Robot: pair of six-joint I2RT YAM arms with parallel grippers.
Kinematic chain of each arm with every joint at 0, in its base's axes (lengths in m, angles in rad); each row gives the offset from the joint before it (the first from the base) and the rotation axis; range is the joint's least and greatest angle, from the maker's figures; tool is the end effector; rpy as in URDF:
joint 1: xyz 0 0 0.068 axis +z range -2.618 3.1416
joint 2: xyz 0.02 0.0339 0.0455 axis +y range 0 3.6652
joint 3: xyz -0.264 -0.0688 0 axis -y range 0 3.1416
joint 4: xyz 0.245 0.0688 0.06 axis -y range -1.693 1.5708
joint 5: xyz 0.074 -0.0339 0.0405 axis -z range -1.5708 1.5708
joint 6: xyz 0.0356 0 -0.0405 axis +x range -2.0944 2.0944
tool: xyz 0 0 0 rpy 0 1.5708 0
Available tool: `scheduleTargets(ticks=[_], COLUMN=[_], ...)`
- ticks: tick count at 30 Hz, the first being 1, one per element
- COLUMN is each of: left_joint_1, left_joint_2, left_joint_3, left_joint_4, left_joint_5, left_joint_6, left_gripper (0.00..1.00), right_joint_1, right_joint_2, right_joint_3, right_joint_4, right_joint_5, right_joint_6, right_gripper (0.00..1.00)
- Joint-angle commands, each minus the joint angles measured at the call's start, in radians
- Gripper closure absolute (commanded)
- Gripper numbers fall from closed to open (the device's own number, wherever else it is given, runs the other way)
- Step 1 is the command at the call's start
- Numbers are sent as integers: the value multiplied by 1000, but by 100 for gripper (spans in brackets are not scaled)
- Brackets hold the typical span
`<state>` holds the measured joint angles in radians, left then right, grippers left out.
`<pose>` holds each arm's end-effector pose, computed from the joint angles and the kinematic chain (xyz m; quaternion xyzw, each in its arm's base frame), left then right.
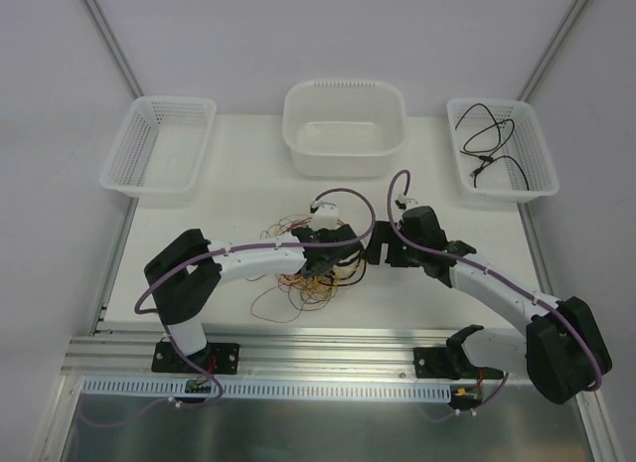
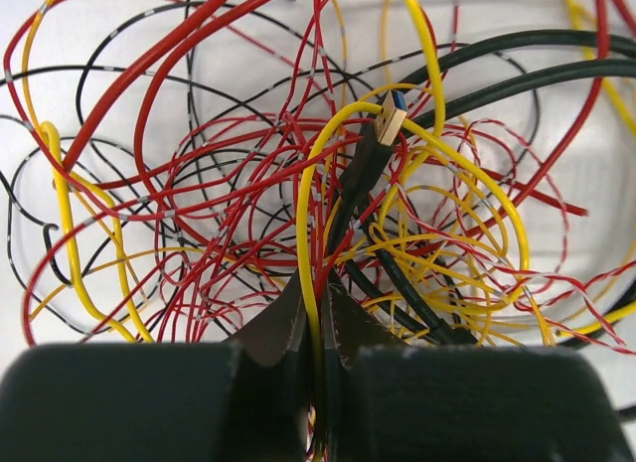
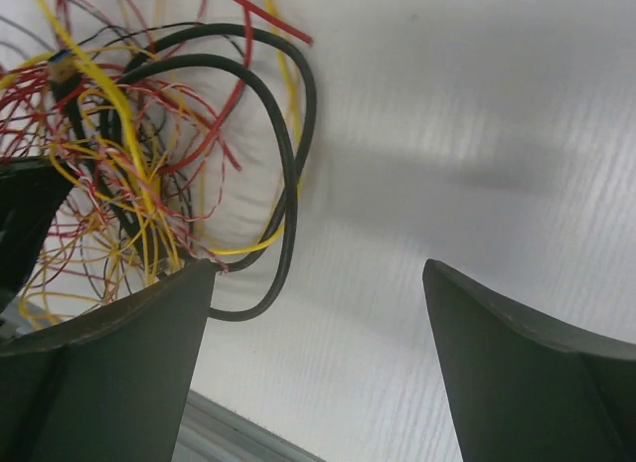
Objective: Untangle the cables
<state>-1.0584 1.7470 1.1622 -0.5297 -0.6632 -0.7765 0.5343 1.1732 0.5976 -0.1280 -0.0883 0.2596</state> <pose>0.1900 -0.2931 0.1966 0.0565 0.9222 0.0229 0.3818 0.2045 0.1246 0.2031 -0.1425 0.8955 0.1992 0.3716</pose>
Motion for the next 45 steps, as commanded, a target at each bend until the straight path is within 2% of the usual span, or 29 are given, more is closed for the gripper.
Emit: scheduleTargets(ticks=[1, 6, 14, 19, 22, 25, 28, 41, 43, 45], left_joint_1=[11, 20, 21, 23, 23, 23, 23, 24, 28, 35], left_joint_2=[-56, -105, -170, -216, -230, -244, -259, -282, -287, -293], left_joint_3=[-51, -130, -180, -217, -222, -223, -229, -245, -251, -262], left_joint_4=[-12, 51, 122, 145, 154, 158, 165, 189, 192, 194], left_joint_5=[8, 45, 63, 70, 74, 79, 80, 91, 94, 91], left_joint_6=[-46, -43, -24, -29, -26, -24, -24, -24, -23, -24], left_gripper=[100, 100, 100, 100, 100, 100, 100, 100, 100, 100], right_joint_1=[-3, -3, -26, -31, -46, -53, -48, 23, 24, 24], right_joint_2=[-29, -72, -104, -104, -38, 40, 94, 402, 425, 424], right_joint_3=[96, 157, 200, 232, 237, 220, 194, 220, 223, 225], right_joint_4=[47, 21, -65, -136, -171, -127, -72, 64, 71, 64], right_joint_5=[-142, -275, -231, -116, -73, -109, -163, -194, -192, -192], right_joint_6=[-86, -131, -126, -148, -152, -143, -114, -95, -92, -95], right_gripper=[11, 11, 26, 37, 43, 52, 53, 55, 59, 69])
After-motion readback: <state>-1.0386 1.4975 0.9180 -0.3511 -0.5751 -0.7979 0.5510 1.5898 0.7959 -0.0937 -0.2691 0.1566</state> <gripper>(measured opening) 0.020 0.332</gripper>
